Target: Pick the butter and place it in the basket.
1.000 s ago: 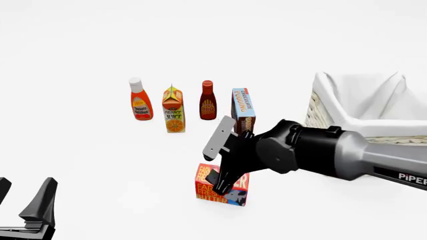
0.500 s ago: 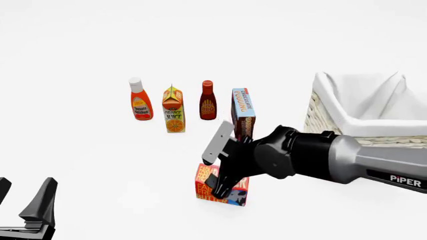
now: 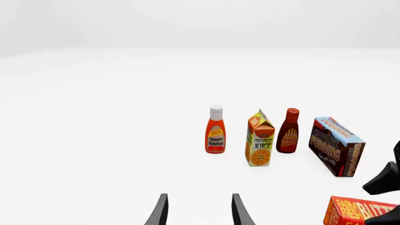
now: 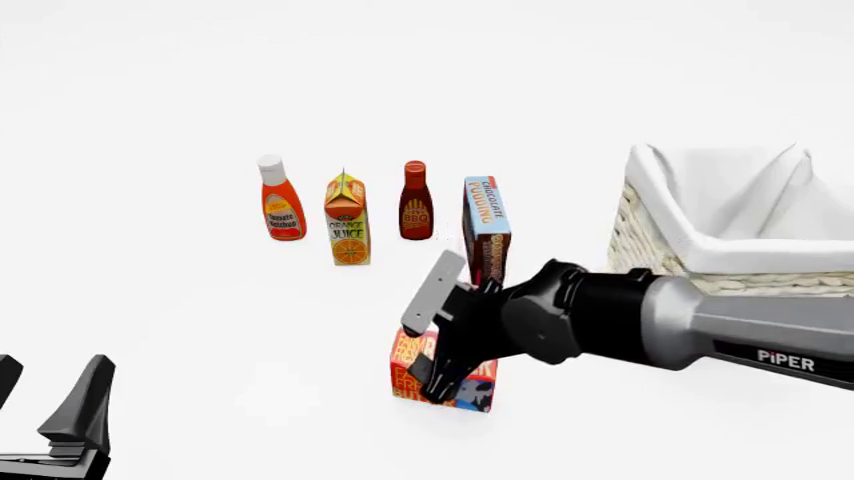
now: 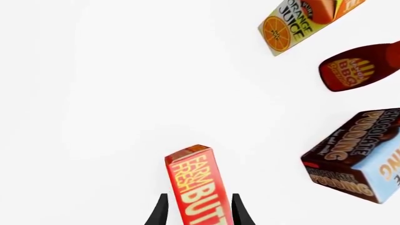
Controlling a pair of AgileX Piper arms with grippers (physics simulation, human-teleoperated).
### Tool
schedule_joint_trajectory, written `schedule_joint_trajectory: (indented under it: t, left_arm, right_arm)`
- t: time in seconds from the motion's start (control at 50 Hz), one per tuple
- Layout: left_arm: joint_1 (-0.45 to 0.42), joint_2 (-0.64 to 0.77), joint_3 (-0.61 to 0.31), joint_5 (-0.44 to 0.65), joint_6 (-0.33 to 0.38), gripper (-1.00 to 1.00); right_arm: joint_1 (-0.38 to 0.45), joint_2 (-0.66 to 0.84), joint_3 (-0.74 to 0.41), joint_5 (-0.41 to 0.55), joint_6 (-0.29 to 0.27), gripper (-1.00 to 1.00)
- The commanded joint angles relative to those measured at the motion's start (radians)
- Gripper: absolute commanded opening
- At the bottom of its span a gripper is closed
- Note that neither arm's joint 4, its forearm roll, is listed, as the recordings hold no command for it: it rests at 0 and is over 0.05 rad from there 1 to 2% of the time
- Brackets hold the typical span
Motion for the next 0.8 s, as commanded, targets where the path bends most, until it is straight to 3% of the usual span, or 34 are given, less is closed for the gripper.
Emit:
schedule_joint_trajectory:
  t: [0.02,0.8]
  left_arm:
    - [0.0,0.0,0.0,0.0,0.0,1.0]
    - [0.0,0.0,0.0,0.0,0.0,1.0]
  right_arm:
    - [0.001,0.019,0.006,-0.019,0.005,1.0]
    - [-0.012,0.082,0.036,-0.09,0.024,1.0]
